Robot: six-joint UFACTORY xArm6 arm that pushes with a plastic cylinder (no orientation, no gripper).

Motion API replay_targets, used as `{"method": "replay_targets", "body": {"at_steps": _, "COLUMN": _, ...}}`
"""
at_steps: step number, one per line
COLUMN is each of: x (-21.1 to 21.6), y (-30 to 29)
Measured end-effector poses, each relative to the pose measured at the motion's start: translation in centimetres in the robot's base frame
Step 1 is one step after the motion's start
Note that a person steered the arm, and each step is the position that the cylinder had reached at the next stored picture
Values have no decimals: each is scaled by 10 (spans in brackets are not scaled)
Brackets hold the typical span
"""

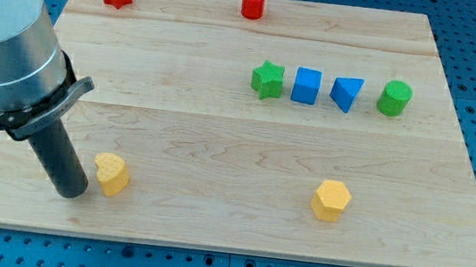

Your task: Slide the red star left a bit

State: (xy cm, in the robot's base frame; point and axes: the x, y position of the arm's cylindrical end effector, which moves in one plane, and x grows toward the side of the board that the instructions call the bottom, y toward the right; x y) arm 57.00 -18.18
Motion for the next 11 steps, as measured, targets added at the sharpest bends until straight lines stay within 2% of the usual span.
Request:
{"method": "replay_targets", "body": {"at_steps": 1, "x": -2, "y": -26}}
{"method": "replay_targets", "body": {"at_steps": 2, "x": -17, "y": -121}}
{"method": "replay_targets", "body": {"at_steps": 3, "x": -41, "y": -123}}
{"method": "replay_targets", "body": {"at_steps": 4, "x": -88, "y": -123}}
{"method": "replay_targets", "body": {"at_steps": 5, "x": -156, "y": -103}}
{"method": "replay_targets", "body": {"at_steps": 6, "x": -192, "y": -68}}
{"method": "replay_targets", "body": {"at_steps": 7, "x": -209, "y": -17}}
{"method": "replay_targets", "body": {"at_steps": 8, "x": -252, "y": 27}}
{"method": "replay_targets", "body": {"at_steps": 9, "x": -313, "y": 45}}
{"method": "replay_targets", "body": {"at_steps": 10, "x": -363, "y": 38}}
{"method": "replay_targets", "body": {"at_steps": 11, "x": -379, "y": 27}}
